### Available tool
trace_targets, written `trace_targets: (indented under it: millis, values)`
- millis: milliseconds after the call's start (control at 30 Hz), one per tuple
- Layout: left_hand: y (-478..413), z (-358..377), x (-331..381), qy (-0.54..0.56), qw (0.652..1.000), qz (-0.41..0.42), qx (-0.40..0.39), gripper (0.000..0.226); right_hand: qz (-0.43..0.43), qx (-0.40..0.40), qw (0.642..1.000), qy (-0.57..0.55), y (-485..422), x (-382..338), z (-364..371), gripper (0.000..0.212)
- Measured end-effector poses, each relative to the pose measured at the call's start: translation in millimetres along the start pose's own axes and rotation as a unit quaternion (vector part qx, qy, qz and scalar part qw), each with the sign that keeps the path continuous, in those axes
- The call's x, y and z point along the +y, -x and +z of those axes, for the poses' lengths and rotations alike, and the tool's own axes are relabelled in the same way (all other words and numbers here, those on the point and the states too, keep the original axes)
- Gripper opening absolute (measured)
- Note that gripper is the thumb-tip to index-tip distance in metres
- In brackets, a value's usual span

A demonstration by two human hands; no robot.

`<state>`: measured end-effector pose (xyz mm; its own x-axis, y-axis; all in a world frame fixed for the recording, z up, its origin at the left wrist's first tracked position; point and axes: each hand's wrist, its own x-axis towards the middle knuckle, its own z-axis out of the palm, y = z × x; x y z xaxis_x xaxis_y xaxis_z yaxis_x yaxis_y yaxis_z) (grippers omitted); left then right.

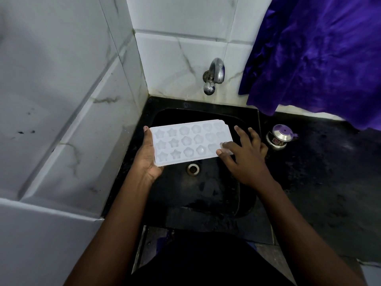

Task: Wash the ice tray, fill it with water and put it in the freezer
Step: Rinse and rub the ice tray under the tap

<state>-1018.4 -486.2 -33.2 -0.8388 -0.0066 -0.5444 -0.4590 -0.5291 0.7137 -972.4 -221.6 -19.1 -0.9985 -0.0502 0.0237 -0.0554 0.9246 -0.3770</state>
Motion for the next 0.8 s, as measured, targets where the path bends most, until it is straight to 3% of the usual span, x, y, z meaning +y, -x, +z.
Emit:
trace_targets:
  millis: [100,200,300,533,800]
  values:
    - [1,2,1,-0.003,1.000,-0.002,-0.004,0.077,-0.030,0.045,0.998,-0.029,3,-7,4,0.034]
    - [2,4,0,-0.009,1.000,-0.004,-0.013,0.080,-0.057,0.002,0.998,-0.029,5,-17,7,0.040]
    - [2,4,-1,-0.013,1.000,-0.001,-0.022,0.085,-0.040,-0.025,0.999,-0.010,4,-21,9,0.049]
    - [3,1,-1,-0.006,1.000,0.000,-0.022,0.084,-0.032,0.002,0.999,0.014,2,-20,7,0.041]
    - [3,3,0,-0.005,1.000,0.002,-0.025,0.082,-0.015,-0.036,0.998,-0.042,6,-24,8,0.044]
